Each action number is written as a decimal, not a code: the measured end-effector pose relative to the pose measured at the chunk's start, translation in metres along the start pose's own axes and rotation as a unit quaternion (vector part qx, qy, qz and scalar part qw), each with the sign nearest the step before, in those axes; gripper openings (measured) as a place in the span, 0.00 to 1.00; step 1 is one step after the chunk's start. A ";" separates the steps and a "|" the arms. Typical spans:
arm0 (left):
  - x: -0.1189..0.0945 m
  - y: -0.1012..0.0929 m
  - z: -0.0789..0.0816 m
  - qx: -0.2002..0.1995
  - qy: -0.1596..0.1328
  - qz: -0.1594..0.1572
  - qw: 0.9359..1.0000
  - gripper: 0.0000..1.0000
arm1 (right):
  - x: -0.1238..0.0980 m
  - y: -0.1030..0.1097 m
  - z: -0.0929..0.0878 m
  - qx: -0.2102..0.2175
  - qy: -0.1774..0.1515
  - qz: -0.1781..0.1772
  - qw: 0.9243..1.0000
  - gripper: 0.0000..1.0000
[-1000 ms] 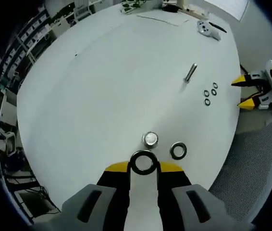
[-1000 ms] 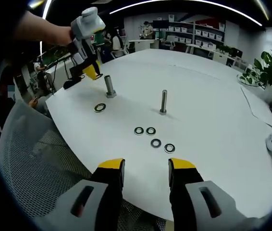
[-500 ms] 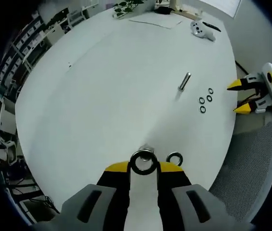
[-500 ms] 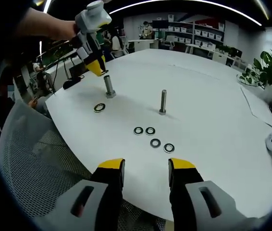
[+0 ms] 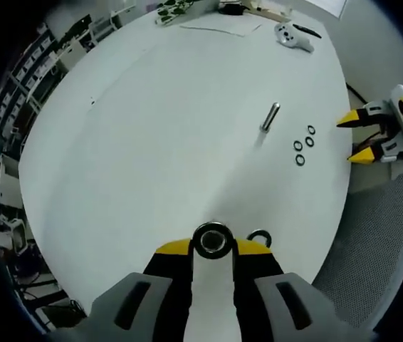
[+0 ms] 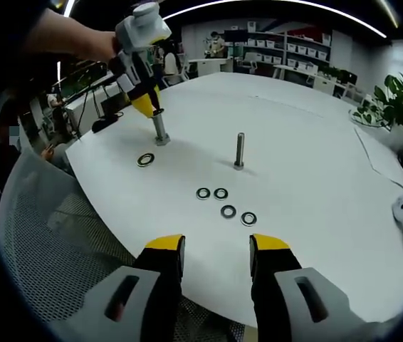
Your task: Place the washer onto the threaded stud by aligning its center hole with the stud, sliding it down to the base, and recovering from edge contact or off-axis alignment until the washer reaches the visible bottom stop.
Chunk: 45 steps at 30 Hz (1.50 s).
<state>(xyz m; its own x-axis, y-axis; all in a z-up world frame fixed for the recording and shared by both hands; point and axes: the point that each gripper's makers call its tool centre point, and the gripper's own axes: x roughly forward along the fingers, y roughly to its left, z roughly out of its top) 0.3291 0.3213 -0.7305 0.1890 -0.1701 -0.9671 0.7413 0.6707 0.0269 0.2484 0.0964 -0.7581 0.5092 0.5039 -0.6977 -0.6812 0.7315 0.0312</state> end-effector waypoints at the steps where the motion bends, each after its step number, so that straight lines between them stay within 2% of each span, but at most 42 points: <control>1: 0.001 0.000 0.000 0.000 0.001 -0.001 1.000 0.18 | 0.000 0.000 0.000 0.000 0.000 0.000 1.000 0.39; 14: 0.017 0.000 -0.004 0.020 0.016 -0.002 1.000 0.18 | 0.000 -0.002 0.000 0.001 0.001 -0.003 1.000 0.39; 29: 0.044 0.000 -0.012 0.033 0.034 -0.001 0.999 0.18 | 0.000 -0.003 -0.002 0.002 0.004 -0.007 1.000 0.39; 42: 0.051 -0.002 -0.015 0.042 0.035 -0.002 0.999 0.19 | 0.000 -0.003 -0.002 0.000 0.005 -0.007 1.000 0.38; 45: 0.050 -0.002 -0.015 0.033 0.032 -0.004 0.999 0.19 | 0.000 -0.002 -0.002 0.000 0.005 -0.006 1.000 0.38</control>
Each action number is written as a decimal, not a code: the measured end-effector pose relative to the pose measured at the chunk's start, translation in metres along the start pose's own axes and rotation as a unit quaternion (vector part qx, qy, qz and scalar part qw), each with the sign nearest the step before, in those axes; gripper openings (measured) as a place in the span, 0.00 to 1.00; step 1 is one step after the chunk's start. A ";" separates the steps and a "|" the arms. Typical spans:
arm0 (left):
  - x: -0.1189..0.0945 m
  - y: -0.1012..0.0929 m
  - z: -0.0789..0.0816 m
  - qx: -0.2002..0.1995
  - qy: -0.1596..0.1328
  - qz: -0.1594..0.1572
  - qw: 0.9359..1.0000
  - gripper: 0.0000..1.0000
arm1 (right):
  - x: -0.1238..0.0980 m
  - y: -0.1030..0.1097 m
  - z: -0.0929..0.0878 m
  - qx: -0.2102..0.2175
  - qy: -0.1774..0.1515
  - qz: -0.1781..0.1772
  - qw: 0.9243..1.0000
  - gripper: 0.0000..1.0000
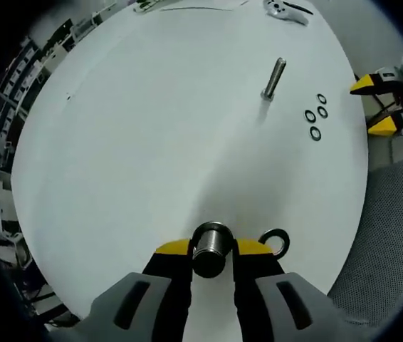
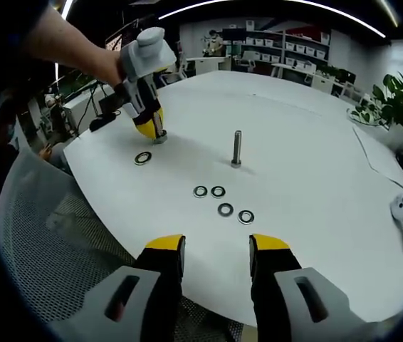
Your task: Place the washer onto the threaded stud by aligning its center hole with the stud, sliding it down to the base, and recovering from edge contact or off-axis alignment until the washer reaches the visible bottom stop.
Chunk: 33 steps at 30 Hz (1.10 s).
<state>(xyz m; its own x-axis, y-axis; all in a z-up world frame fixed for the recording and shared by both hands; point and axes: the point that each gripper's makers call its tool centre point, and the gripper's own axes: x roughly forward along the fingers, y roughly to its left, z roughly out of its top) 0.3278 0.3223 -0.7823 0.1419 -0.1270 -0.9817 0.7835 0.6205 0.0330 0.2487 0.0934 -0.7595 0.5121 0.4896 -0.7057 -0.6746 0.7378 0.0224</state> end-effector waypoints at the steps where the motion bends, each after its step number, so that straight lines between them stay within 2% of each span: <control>1: -0.001 0.000 0.000 -0.003 -0.002 -0.001 1.000 0.19 | 0.000 0.000 0.000 0.000 0.000 0.000 1.000 0.38; 7: 0.002 0.001 -0.002 -0.022 -0.011 -0.007 1.000 0.21 | 0.000 0.000 0.000 0.000 -0.001 0.001 1.000 0.38; 8: 0.002 0.000 -0.004 -0.027 -0.008 -0.007 1.000 0.21 | 0.000 0.000 0.000 0.000 -0.001 0.001 1.000 0.38; 9: 0.004 -0.004 -0.010 -0.040 0.007 -0.017 0.999 0.22 | 0.000 0.000 0.000 -0.001 -0.001 0.001 1.000 0.38; 11: 0.005 0.002 -0.012 -0.015 0.005 0.000 1.000 0.19 | 0.000 0.001 0.000 0.000 -0.001 0.001 1.000 0.38; 14: 0.004 0.000 -0.009 -0.044 -0.012 -0.008 0.999 0.21 | 0.000 0.001 -0.001 -0.003 0.001 0.002 1.000 0.38; 17: 0.003 0.005 -0.010 -0.045 -0.020 0.005 0.999 0.25 | 0.001 0.002 -0.001 -0.003 0.001 0.003 1.000 0.38; 22: -0.002 0.004 -0.014 -0.071 -0.023 0.003 0.997 0.25 | 0.001 0.003 -0.001 -0.007 0.002 0.006 1.000 0.38; 33: -0.010 -0.004 -0.025 -0.092 -0.028 0.008 0.995 0.26 | 0.001 0.004 0.000 -0.008 0.001 0.009 1.000 0.38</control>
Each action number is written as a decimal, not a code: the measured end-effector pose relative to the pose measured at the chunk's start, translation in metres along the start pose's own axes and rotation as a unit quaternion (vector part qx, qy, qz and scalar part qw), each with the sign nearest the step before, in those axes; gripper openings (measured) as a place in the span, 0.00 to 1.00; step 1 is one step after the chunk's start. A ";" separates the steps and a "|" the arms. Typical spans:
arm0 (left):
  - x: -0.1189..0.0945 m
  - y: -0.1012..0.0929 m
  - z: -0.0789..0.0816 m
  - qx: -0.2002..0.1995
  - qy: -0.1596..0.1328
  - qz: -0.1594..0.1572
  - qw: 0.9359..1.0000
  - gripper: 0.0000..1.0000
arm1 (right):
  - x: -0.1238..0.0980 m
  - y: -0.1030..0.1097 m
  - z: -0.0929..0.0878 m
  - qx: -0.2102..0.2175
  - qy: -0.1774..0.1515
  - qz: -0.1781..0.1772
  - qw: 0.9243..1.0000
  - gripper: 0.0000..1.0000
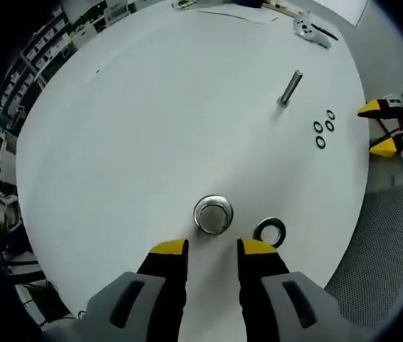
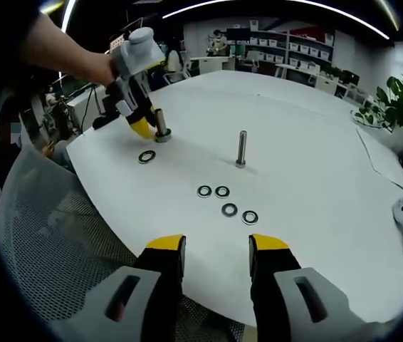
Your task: Place the washer onto the threaded stud by aligning its center hole with the stud, sliding it down to the base, and recovering from edge contact or off-axis alignment until the washer reaches the visible bottom stop.
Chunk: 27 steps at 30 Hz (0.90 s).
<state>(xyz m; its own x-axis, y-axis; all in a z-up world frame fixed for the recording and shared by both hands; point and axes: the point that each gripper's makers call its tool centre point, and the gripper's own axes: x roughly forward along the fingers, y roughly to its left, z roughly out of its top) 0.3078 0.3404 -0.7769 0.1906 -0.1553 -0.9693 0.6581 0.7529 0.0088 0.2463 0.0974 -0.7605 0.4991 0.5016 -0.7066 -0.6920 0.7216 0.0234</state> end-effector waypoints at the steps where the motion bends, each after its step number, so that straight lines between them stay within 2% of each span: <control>1: 0.001 0.000 0.000 -0.003 -0.001 0.000 1.000 0.26 | 0.000 0.000 0.000 0.000 0.000 0.000 1.000 0.38; 4: 0.000 -0.006 0.002 -0.034 -0.014 -0.008 0.999 0.26 | 0.000 0.001 0.000 -0.001 0.000 0.002 1.000 0.38; 7: -0.001 -0.010 0.003 -0.047 -0.020 -0.010 0.999 0.28 | 0.000 0.001 0.000 -0.002 -0.001 0.003 1.000 0.38; 27: 0.009 -0.046 0.001 -0.052 -0.031 -0.023 0.998 0.33 | 0.000 0.002 0.001 -0.002 -0.003 0.005 1.000 0.38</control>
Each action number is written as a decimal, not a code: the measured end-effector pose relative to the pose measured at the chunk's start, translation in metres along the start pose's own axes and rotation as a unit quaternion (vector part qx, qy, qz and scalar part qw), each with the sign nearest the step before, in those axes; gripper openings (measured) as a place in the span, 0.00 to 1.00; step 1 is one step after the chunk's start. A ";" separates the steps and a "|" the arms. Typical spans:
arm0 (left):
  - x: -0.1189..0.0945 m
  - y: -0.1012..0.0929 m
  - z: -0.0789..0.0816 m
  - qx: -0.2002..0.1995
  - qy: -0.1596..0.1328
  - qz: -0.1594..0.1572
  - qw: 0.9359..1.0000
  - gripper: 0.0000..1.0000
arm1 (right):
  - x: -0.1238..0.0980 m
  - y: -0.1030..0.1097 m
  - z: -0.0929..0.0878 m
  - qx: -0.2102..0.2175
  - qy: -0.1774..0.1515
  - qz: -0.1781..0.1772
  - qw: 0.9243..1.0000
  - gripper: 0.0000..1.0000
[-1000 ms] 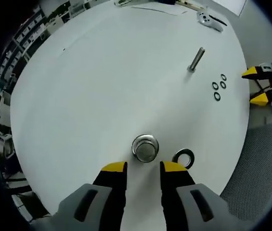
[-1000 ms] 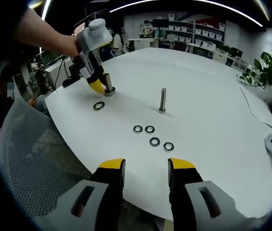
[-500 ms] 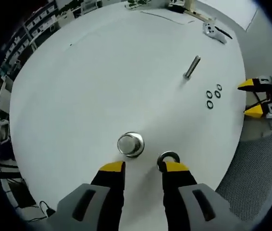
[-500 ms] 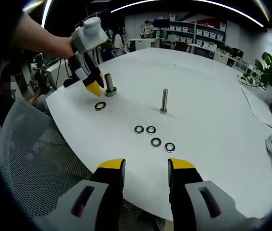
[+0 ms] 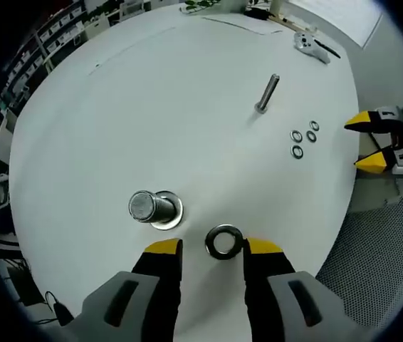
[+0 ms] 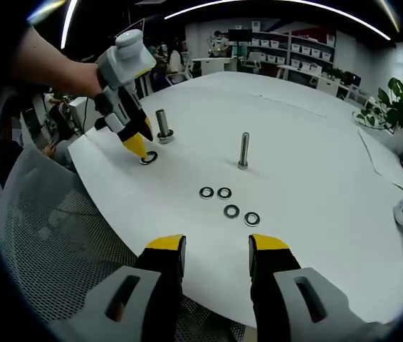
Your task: Place the washer onto the threaded stud by aligning its center hole with the stud, sliding it down to the base, and recovering from edge contact or off-axis alignment until the washer reaches the visible bottom stop.
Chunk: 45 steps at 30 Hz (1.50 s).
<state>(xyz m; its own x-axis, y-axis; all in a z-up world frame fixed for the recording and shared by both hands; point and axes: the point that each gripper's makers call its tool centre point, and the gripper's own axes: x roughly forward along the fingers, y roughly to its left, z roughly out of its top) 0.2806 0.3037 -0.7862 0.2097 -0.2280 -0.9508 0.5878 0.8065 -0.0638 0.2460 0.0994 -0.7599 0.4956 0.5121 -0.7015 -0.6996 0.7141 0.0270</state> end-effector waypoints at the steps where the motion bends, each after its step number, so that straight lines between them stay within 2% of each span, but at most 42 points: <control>1: 0.001 0.000 0.000 0.000 0.000 0.001 1.000 0.34 | 0.000 0.000 0.000 0.000 0.000 0.000 1.000 0.38; 11: 0.008 -0.006 -0.003 0.014 0.000 0.014 1.000 0.32 | 0.000 0.000 0.001 -0.001 -0.003 0.000 1.000 0.38; 17: 0.009 -0.005 -0.005 0.029 0.010 0.017 0.999 0.29 | 0.000 -0.001 0.000 -0.001 -0.001 -0.002 1.000 0.38; 28: 0.009 -0.010 -0.005 0.058 0.009 0.022 0.998 0.22 | -0.001 -0.001 0.001 0.002 -0.003 -0.002 1.000 0.37; 35: 0.009 -0.009 -0.006 0.052 0.008 0.023 0.998 0.21 | -0.001 -0.001 0.002 0.001 -0.005 -0.001 1.000 0.37; 45: 0.006 -0.006 -0.017 0.053 0.031 0.022 0.998 0.21 | -0.001 -0.001 0.002 0.001 -0.006 0.000 1.000 0.37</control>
<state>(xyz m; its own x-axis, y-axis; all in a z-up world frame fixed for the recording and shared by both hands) 0.2655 0.3068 -0.7967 0.1896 -0.1564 -0.9693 0.6588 0.7523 0.0075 0.2472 0.0995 -0.7579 0.5025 0.5177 -0.6924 -0.6980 0.7155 0.0284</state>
